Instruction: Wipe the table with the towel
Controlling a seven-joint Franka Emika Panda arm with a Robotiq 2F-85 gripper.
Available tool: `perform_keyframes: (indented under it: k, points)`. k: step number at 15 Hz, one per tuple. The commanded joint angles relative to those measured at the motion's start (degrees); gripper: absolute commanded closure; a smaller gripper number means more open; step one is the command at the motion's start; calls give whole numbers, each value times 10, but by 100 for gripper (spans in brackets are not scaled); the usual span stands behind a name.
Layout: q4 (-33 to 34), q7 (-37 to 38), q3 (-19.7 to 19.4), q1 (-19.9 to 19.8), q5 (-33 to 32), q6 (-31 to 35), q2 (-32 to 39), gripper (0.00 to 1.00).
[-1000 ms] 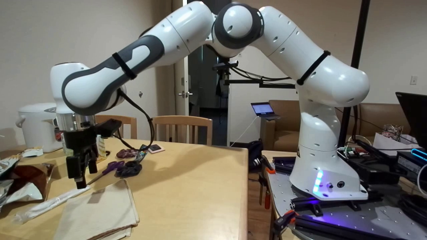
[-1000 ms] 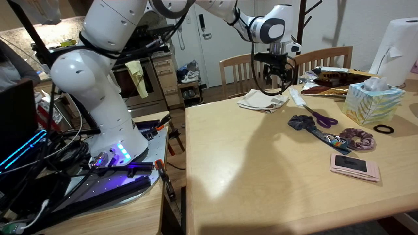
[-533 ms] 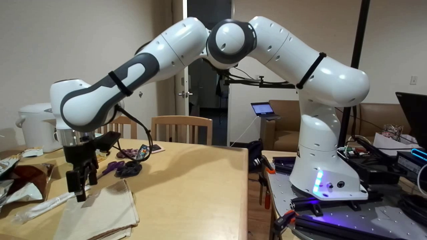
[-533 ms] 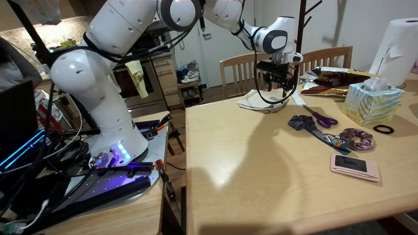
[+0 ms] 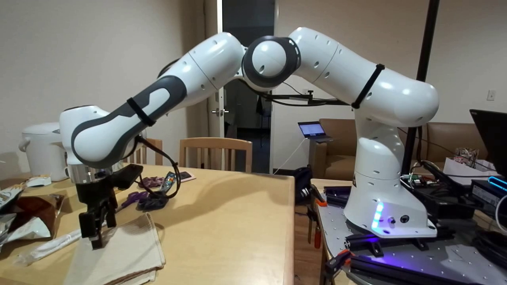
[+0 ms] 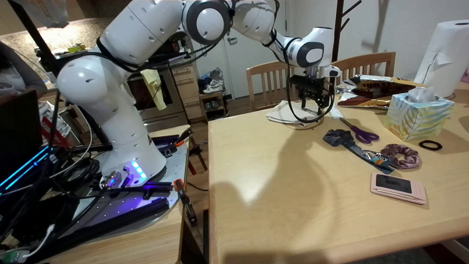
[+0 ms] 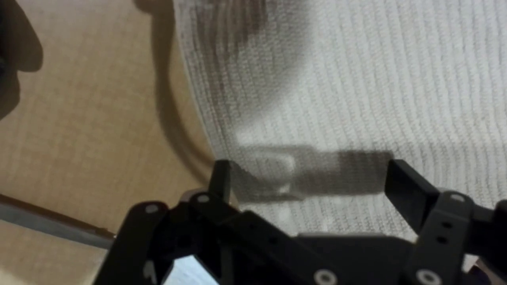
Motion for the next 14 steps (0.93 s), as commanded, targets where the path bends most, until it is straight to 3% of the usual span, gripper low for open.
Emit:
perform_keyframes:
  k: [1,7,11,14]
  points:
    - [40,6,-12,16,-7,-16,33,26]
    - [105,0,-19,12,-1,-87,93,65]
    - [117,4,-27,8,-3,-87,106,92]
    - [78,6,-24,-3,7,-66,84,100]
